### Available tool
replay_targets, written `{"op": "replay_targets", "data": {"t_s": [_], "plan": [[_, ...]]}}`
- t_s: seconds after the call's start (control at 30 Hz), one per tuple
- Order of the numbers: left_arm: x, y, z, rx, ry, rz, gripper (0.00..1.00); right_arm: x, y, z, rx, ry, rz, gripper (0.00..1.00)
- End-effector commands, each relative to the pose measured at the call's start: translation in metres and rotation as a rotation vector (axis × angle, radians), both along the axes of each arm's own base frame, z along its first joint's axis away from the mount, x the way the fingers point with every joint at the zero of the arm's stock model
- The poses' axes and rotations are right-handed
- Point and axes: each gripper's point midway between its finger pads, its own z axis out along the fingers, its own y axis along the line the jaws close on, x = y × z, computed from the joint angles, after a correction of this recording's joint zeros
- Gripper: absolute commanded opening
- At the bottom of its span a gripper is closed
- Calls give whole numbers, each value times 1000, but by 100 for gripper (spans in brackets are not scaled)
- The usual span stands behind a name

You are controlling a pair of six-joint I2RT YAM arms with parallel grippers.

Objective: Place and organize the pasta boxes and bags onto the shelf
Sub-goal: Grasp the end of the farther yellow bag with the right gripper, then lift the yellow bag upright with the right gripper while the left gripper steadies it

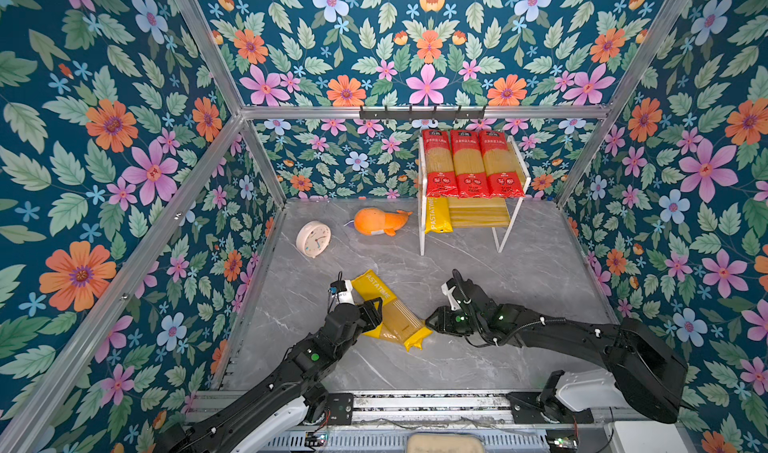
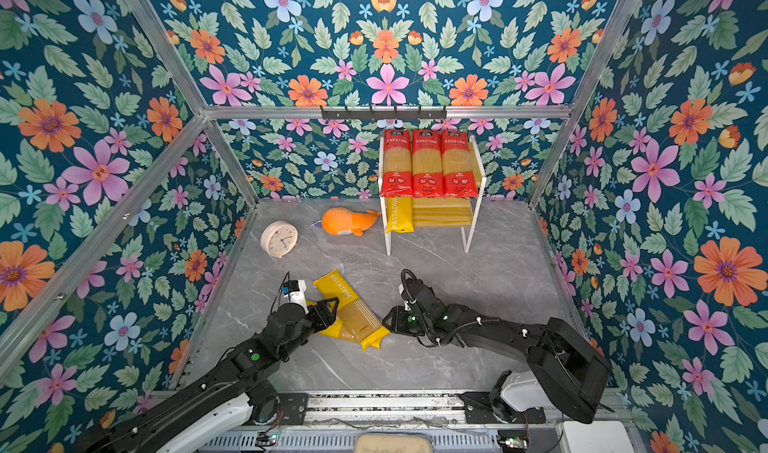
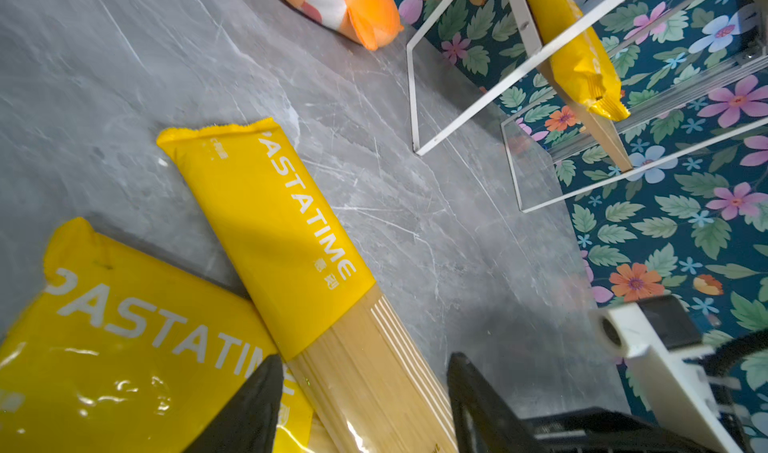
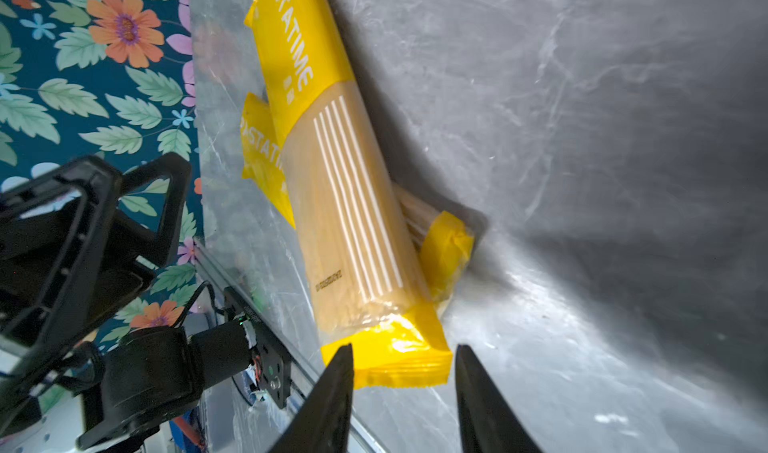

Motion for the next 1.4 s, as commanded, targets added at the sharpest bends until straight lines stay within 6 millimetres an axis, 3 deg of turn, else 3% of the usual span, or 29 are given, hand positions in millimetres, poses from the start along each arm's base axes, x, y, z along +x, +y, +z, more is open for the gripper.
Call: {"op": "replay_targets", "data": {"t_s": [0.0,0.2,0.23,0.33,0.47,0.7,0.83,1.1,1.37], "plan": [[1,-16,9,-157,-19,-38,65,18,9,3,-29,-56,30,43],[0,-10,-14,-119,55,-22,63,53,49,7,-20,-79,90,50],[-1,-8,-17,-101,65,-19,63,56,54,-7,-35,-52,103,51],[-2,-6,-23,-99,81,-4,63,62,67,-18,-36,-14,126,54],[-3,-2,-35,-100,108,22,63,61,82,-27,2,50,144,54],[1,11,-41,-21,114,62,63,32,99,-12,85,80,183,52],[5,20,-40,-86,97,75,61,23,98,-5,126,92,178,53],[6,23,-38,-90,103,62,59,57,82,-23,96,99,113,53],[7,18,-49,-125,120,58,52,72,102,-32,150,129,112,52]]}}
